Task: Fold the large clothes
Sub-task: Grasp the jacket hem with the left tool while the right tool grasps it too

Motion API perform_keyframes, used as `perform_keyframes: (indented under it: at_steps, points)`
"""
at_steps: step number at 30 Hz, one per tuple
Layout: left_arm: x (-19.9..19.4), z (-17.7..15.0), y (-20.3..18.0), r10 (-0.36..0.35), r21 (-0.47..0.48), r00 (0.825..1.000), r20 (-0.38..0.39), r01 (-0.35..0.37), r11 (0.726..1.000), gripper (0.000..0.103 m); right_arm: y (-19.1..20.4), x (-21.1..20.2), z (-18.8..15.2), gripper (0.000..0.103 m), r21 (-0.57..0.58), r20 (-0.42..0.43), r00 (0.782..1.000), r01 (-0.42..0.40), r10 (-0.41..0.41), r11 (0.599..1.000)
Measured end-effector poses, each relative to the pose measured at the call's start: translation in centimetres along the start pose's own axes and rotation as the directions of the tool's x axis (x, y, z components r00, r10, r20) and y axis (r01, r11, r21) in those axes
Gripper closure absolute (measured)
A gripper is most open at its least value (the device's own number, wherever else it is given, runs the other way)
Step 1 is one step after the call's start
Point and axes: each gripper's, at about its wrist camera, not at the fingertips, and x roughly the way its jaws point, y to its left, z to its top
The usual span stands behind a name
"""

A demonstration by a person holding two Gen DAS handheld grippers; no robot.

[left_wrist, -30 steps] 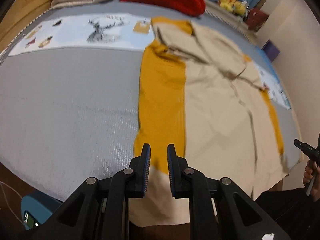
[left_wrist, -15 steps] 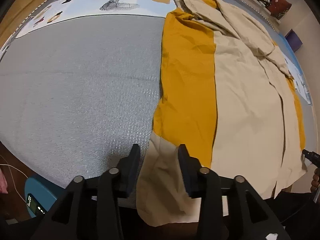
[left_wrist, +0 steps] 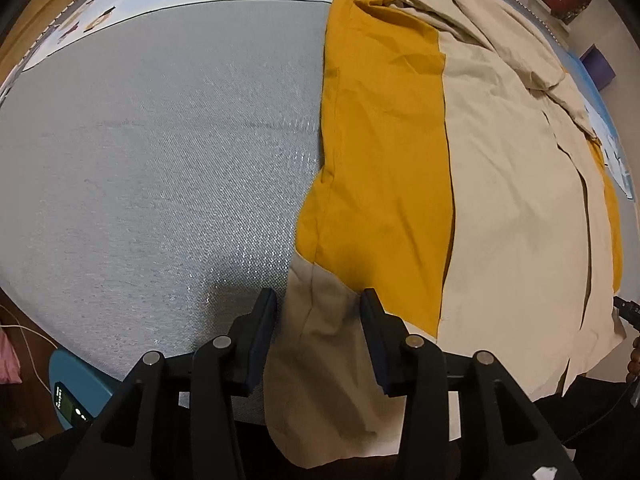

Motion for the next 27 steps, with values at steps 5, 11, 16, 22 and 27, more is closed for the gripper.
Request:
perform_keyframes:
  at_steps: [5, 11, 16, 22, 27]
  points:
    - [0.4, 0.1, -0.1, 0.009, 0.004, 1.000, 0.001, -0.009, 1.000, 0.063, -0.6, -0.1, -0.5, 0.036, 0.013, -0.016, 1.000, -0.006, 0.007, 1.000]
    - [0.6, 0.5, -1.2, 0.020, 0.027, 1.000, 0.008, -0.020, 0.999, 0.066, 0.6, -1.1, -1.4, 0.036, -0.052, -0.016, 0.998, -0.059, 0.058, 0.997]
    - [0.8, 0.2, -1.8, 0.050, 0.060, 0.999, 0.007, -0.051, 0.997, 0.067, 1.5, -1.7, -2.2, 0.037, -0.106, -0.015, 0.998, -0.064, 0.063, 0.992]
    - [0.5, 0.0, -2.1, 0.045, 0.080, 0.999, 0.023, -0.047, 0.996, 0.087, 0.6, -2.5, -2.4, 0.070, -0.098, -0.006, 0.996, -0.087, 0.087, 0.991]
    - [-0.6, -0.2, -1.9, 0.004, 0.063, 0.999, 0.037, -0.006, 0.998, 0.090, -0.4, -3.5, -1.7, 0.087, 0.005, 0.009, 0.973, -0.229, 0.229, 0.973]
